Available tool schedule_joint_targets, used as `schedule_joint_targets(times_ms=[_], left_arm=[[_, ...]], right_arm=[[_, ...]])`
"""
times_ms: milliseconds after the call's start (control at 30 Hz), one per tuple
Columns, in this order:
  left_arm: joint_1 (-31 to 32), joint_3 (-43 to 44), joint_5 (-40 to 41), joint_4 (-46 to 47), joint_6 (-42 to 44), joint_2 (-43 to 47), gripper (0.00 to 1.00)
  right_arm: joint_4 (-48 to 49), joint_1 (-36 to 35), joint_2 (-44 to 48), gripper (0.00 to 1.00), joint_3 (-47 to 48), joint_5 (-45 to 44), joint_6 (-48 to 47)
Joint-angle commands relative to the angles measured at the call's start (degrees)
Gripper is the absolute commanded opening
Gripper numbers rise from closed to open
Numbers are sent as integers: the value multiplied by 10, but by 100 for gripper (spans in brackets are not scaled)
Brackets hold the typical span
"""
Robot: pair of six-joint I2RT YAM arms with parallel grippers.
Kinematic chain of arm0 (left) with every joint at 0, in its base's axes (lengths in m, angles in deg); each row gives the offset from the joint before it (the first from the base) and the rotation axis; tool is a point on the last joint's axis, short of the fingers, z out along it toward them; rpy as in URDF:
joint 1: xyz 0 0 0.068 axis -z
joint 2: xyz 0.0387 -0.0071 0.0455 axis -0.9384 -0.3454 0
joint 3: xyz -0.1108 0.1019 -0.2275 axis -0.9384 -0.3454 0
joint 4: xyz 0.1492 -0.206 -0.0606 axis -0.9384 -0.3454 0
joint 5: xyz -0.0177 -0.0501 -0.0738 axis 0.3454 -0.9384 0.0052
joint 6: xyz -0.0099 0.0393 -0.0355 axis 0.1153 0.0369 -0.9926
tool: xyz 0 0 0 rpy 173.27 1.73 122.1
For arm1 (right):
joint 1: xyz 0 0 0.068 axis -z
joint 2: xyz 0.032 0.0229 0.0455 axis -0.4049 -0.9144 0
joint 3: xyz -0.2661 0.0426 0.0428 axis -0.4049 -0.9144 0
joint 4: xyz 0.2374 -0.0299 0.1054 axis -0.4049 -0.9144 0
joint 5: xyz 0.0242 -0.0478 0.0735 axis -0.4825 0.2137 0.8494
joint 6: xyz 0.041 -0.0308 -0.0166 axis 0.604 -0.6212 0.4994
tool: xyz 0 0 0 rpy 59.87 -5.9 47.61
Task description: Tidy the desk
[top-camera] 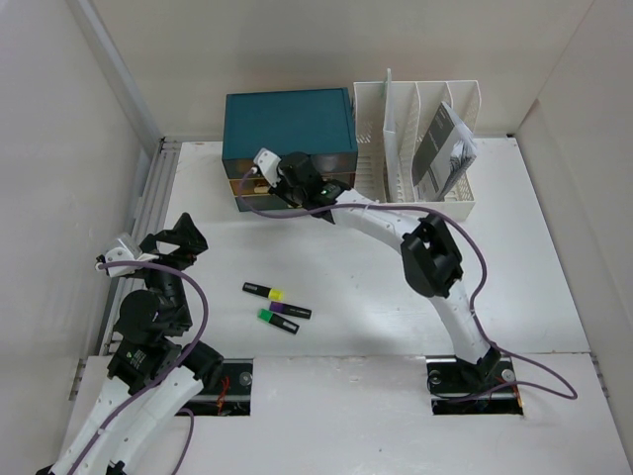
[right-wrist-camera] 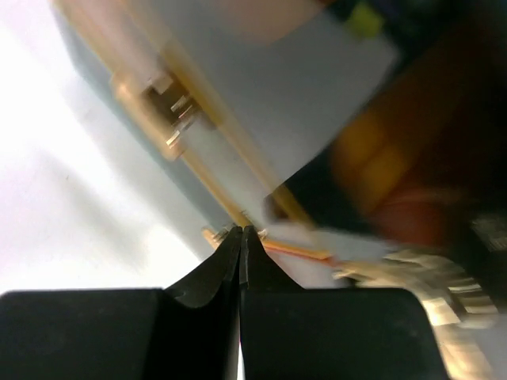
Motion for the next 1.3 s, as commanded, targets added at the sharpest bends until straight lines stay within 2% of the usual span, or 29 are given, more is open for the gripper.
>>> schedule_joint_targets(times_ms=[0, 33, 100, 133, 200, 233, 267, 300, 367, 400, 467, 500, 567, 600, 633, 700, 800, 867, 933, 967, 1000, 1033, 1067, 1200, 1267], left_arm=[[-2, -3, 0, 26, 9, -5, 87], [-2, -3, 0, 26, 9, -5, 86], [-2, -9, -14, 31, 9, -5, 84], [-2, -9, -30, 38, 15, -5, 83], [-2, -16, -57, 44, 15, -19, 80], [-2, -16, -74, 52, 15, -26, 78], [-2, -16, -103, 52, 15, -35, 76], [-2, -16, -119, 52, 15, -58, 74], [-2, -16, -173, 57, 9, -86, 68], [-2, -16, -192, 57, -1, -100, 67], [-2, 4, -241, 57, -9, -149, 66], [-11, 11, -298, 57, -16, -167, 66], [-36, 30, -359, 52, -28, -221, 66], [-46, 30, -390, 57, -36, -238, 64], [-56, 36, -446, 72, -36, -253, 64], [-77, 36, -488, 90, -62, -295, 59], [-95, 42, -541, 126, -91, -344, 59], [-110, 37, -563, 156, -120, -364, 59], [-121, 31, -570, 170, -133, -399, 59], [-128, 31, -577, 175, -149, -411, 59], [-128, 31, -587, 190, -155, -425, 59], [-134, 31, -587, 200, -163, -453, 59], [-134, 31, -587, 210, -170, -469, 59], [-129, 31, -577, 266, -181, -545, 59], [-104, 46, -555, 286, -181, -583, 59]], right_arm=[[-10, 4, 65, 0, -39, 95, -36], [-20, 4, 81, 0, -55, 157, -53], [-7, 4, 112, 13, -118, 175, -73], [5, 4, 141, 33, -141, 167, -80], [15, 4, 157, 49, -171, 139, -85], [15, 11, 163, 68, -178, 139, -85], [10, 18, 169, 80, -186, 150, -67], [-3, 44, 169, 88, -186, 178, -57], [-73, 74, 169, 91, -155, 250, -30], [-82, 96, 169, 89, -149, 280, -7], [-73, 105, 193, 79, -170, 273, 5], [-53, 105, 240, 61, -191, 251, 5], [36, 105, 300, 33, -273, 159, -10], [62, 105, 360, 6, -295, 128, -20], [83, 105, 387, 0, -314, 79, -28], [120, 115, 435, 0, -354, 66, -41], [121, 155, 509, 0, -374, 132, -6], [121, 186, 550, 15, -383, 215, 9], [115, 193, 574, 25, -389, 256, 15], [115, 199, 595, 33, -395, 265, 24], [115, 199, 604, 46, -395, 274, 30], [115, 206, 612, 68, -400, 285, 36], [115, 206, 617, 100, -400, 292, 53], [115, 245, 617, 100, -400, 388, 108], [110, 283, 609, 100, -389, 437, 137]])
